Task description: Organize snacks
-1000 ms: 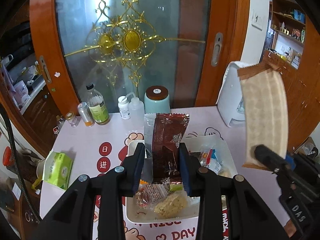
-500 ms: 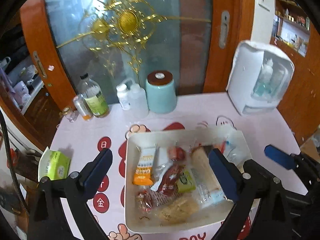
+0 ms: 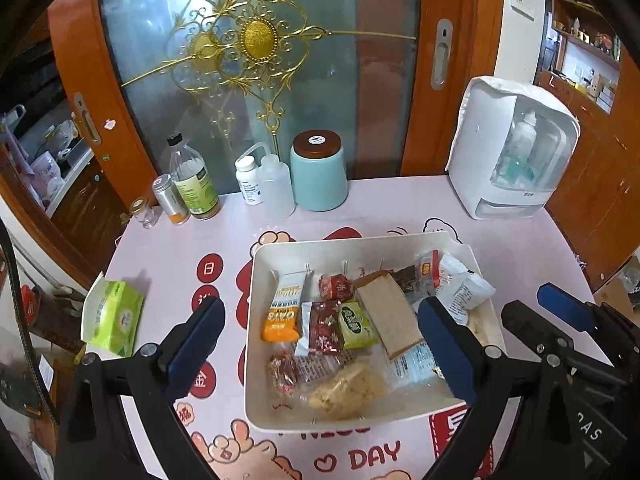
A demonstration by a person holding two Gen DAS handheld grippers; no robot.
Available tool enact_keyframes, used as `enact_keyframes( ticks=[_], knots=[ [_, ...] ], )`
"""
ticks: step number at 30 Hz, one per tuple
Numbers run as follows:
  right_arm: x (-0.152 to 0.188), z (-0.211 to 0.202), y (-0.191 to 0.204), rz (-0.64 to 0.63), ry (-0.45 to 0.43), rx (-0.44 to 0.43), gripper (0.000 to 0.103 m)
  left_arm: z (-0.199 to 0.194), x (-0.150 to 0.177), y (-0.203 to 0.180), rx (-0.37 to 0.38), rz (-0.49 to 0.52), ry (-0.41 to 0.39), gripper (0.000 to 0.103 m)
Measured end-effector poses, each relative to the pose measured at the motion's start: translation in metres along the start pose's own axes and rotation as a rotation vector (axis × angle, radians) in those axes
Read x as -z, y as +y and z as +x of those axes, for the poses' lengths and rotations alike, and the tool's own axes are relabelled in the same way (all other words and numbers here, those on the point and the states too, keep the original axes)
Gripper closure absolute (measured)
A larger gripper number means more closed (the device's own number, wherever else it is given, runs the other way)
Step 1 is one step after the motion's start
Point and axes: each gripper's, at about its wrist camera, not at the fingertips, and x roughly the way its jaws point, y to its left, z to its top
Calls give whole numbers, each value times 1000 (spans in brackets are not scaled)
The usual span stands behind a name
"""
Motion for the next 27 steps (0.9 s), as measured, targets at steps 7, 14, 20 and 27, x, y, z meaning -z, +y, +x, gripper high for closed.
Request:
enact_keyframes(
  ticks=[7, 14, 20, 27],
  knots=[
    [7, -31, 4, 2, -11, 3, 47, -38, 15, -2, 31, -36, 21, 6],
    [22, -71, 6, -10, -39, 11, 35, -96, 39, -17, 1, -18, -53, 6],
    [38, -102, 11, -36, -26, 15, 31, -139, 64, -24, -18, -41, -86, 6],
    [65, -125, 15, -61, 2, -12, 25, -173, 109, -24, -53, -67, -92, 1]
  ],
)
